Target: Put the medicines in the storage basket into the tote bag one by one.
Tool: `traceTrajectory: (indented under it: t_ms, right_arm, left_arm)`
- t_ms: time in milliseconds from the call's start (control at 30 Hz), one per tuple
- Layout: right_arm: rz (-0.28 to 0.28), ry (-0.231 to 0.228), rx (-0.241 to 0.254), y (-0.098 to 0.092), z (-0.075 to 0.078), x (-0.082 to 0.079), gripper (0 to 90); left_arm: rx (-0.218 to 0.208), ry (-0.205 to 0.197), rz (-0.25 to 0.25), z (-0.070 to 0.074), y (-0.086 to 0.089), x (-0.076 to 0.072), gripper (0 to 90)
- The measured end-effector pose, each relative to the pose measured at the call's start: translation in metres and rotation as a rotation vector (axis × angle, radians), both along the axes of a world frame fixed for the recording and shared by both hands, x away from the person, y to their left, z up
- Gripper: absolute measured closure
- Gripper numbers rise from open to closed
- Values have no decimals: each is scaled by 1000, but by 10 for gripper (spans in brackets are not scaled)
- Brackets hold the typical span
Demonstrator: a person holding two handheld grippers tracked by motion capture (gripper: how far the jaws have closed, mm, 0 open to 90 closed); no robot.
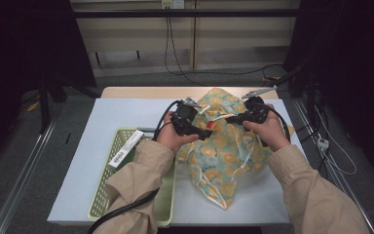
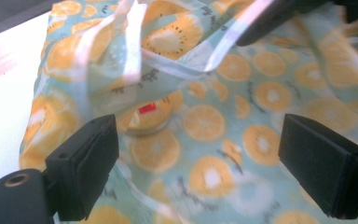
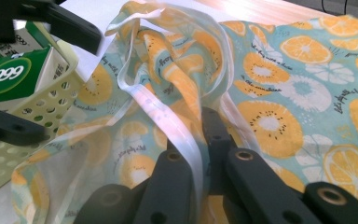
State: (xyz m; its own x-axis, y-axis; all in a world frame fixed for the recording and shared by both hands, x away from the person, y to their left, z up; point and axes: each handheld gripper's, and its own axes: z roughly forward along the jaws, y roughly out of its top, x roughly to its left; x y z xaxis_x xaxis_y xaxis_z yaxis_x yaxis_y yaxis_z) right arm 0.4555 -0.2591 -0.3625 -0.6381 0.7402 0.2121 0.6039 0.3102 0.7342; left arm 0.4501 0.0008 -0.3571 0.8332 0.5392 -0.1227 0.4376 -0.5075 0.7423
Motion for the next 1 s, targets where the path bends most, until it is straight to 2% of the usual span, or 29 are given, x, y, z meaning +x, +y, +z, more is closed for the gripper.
traceTrajectory:
  t_ms: [200, 367, 567, 767, 867, 933, 1000]
  right_arm:
    - [-4, 3, 2, -1, -4, -2, 894]
    - [-2, 9, -4, 1, -9, -3, 894]
    - [-4, 7, -4, 1, -10, -4, 894]
    - [-9, 0, -2, 0, -8, -7, 894]
    - [-11, 2, 1, -1, -8, -8, 894]
    - [-10, 1, 1, -1, -8, -8, 894]
    - [-11, 1, 1, -1, -8, -8, 894]
  left_arm:
    - [-29, -5, -3, 8, 24, -14, 106]
    - [-10, -30, 4, 12, 42, -23, 103]
    - [8, -26, 15, 12, 64, -29, 97]
    - [33, -45, 33, 10, 80, -36, 92]
    - [45, -35, 36, 6, 88, -38, 90]
    - [61, -38, 63, 2, 93, -40, 90]
    - [52, -28, 60, -2, 98, -41, 87]
